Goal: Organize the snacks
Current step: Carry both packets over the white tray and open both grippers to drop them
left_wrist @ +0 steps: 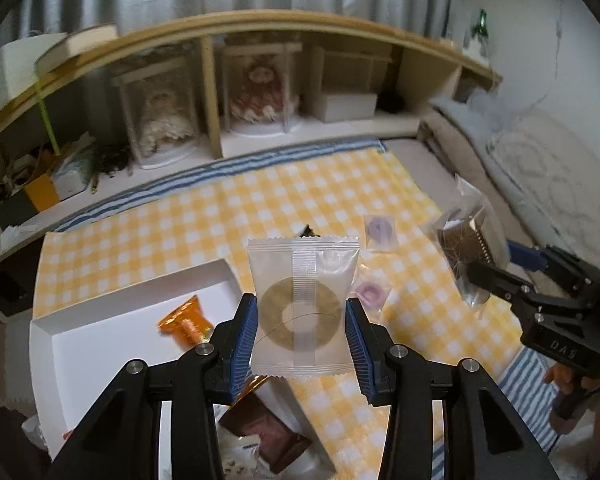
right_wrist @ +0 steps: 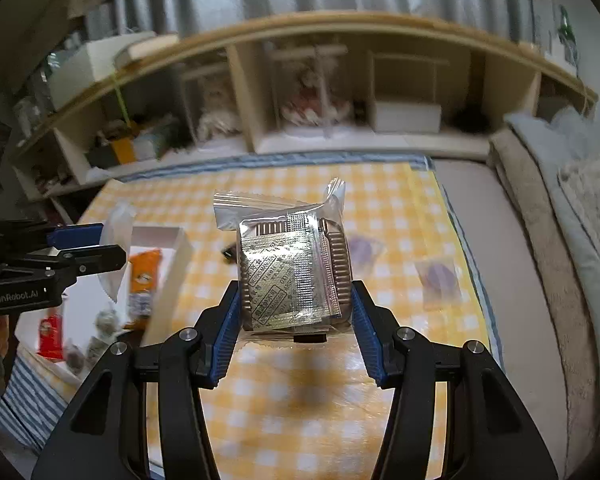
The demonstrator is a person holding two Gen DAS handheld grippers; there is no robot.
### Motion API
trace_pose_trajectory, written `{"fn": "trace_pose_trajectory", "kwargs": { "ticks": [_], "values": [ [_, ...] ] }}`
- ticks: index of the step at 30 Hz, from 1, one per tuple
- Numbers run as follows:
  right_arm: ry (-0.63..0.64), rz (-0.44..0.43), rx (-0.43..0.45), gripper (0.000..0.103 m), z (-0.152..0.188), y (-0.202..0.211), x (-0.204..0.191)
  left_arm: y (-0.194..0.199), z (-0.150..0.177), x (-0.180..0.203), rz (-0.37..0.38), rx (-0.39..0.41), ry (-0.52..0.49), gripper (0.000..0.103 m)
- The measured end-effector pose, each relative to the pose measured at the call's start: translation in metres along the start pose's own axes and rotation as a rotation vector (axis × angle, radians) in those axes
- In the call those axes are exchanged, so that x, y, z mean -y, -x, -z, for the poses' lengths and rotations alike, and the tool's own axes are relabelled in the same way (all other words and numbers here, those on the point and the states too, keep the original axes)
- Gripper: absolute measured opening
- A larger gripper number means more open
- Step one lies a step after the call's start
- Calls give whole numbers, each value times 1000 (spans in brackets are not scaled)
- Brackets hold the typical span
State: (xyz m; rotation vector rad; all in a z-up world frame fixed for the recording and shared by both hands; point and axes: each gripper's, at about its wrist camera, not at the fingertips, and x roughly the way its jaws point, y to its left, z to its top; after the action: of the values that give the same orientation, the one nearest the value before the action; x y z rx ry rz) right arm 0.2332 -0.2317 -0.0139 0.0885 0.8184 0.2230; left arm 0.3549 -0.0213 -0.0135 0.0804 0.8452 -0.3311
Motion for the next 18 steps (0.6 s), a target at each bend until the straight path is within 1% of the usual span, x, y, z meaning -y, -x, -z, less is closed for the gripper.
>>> {"fn": "trace_pose_trajectory", "kwargs": {
  "ticks": [6, 10, 14, 18],
  "values": [
    [55, -63, 38, 53, -3, 15, -38, 55, 23, -28, -14, 52, 58, 43],
    [77, -115, 46, 54, -4, 18, -64, 88, 41, -48, -29, 68, 105, 43],
    [110, -157, 44, 54, -6, 15, -90, 109, 60, -68, -48, 66, 144, 43],
    [122, -208, 24, 54, -8, 5, -115, 121, 78, -90, -63, 59, 190, 43]
  ]
}}
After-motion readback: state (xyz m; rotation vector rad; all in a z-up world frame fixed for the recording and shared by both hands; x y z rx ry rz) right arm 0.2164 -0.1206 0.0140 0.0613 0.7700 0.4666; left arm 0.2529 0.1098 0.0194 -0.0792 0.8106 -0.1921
